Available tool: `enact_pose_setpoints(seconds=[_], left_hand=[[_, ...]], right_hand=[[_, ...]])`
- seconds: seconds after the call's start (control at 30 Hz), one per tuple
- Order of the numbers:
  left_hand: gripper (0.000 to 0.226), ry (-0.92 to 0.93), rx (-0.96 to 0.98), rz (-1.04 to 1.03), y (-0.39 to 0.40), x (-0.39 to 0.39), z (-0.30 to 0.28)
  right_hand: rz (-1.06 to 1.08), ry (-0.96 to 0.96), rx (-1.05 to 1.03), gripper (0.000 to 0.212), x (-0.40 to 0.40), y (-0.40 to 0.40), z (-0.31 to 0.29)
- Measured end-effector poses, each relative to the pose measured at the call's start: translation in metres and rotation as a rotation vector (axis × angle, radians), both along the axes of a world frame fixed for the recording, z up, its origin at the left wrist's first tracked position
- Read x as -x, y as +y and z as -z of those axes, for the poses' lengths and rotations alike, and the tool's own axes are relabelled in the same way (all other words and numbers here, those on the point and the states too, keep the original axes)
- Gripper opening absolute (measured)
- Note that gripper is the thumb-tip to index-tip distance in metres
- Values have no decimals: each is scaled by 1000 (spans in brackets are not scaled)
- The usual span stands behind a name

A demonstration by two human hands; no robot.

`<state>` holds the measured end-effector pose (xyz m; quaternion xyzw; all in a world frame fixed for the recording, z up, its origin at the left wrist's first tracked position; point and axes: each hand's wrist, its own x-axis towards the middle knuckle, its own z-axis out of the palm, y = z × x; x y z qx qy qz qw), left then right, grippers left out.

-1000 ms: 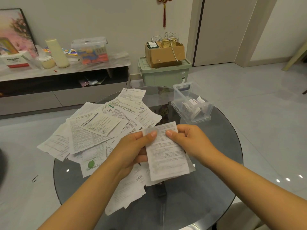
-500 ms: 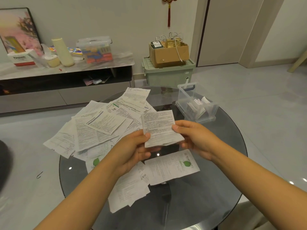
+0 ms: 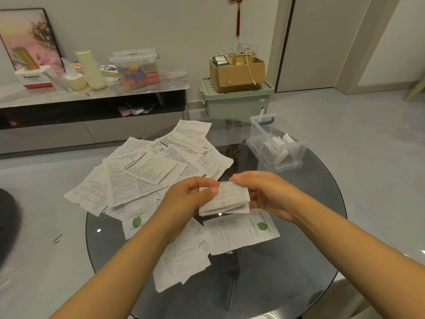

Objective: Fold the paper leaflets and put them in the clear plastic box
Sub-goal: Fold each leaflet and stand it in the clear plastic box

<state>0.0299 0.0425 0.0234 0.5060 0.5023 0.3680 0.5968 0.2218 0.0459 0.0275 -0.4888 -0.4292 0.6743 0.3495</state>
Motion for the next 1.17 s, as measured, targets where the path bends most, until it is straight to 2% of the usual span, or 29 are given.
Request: enact_pose_setpoints(seconds=[0.1, 0.2, 0.37, 0.57, 0.67, 0.77, 0.87, 0.9, 0.97, 1.03, 1.17], left_hand=[[23, 115, -63, -57, -2, -1, 3], [32, 130, -57, -91, -2, 3, 4], [11, 204, -18, -23, 0, 23, 0], [4, -72, 83, -208, -5, 35, -7], [8, -30, 47, -213, -11, 44, -8], [8, 229, -143, -165, -14, 52, -6], [6, 639, -474, -125, -12, 52, -2], [7, 722, -551, -95, -11, 52, 1], [9, 771, -603, -34, -11, 51, 6], [14, 787, -564, 22, -12, 52, 14], [18, 868, -382, 130, -14, 58, 29]], right_hand=[[38, -116, -72, 16, 6, 0, 2], [65, -223, -157, 16, 13, 0, 3], [-20, -397, -352, 15, 28, -2, 7], [-88, -205, -311, 23, 47, -2, 17], [-91, -282, -379, 17, 55, -1, 20], [-50, -550, -633, 13, 64, 1, 26], [29, -968, -1195, 21, 64, 3, 31], [47, -1064, -1376, 24, 63, 3, 32], [16, -1143, -1545, 25, 61, 3, 33], [-115, -1117, -1478, 22, 61, 1, 35], [-298, -993, -933, 16, 61, -6, 40]])
